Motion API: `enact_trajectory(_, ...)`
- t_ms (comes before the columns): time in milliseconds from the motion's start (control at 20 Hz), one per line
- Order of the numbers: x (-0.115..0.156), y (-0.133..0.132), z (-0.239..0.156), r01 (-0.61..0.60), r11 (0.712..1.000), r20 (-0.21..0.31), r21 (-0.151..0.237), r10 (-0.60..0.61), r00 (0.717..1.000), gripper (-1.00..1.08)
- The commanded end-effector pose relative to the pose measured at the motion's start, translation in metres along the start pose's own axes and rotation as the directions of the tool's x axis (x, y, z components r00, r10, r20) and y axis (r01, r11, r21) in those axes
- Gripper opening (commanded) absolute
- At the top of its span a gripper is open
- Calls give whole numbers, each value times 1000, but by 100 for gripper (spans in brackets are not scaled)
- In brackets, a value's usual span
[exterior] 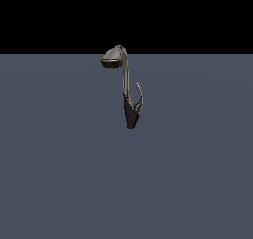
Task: Turn on the faucet by rotating a designated handle.
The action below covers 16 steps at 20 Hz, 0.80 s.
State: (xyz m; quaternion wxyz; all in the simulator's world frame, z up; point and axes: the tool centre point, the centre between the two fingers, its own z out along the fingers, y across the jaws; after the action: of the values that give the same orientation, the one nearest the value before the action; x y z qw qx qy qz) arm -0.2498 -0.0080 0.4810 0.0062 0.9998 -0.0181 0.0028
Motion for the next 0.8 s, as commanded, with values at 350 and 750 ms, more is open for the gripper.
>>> enact_trajectory(350, 0, -1, 10, -3, 1000, 42, 5, 3, 999, -100)
enact_trajectory(750, 2, -1, 13, -8, 1000, 55, 9, 7, 998, -100)
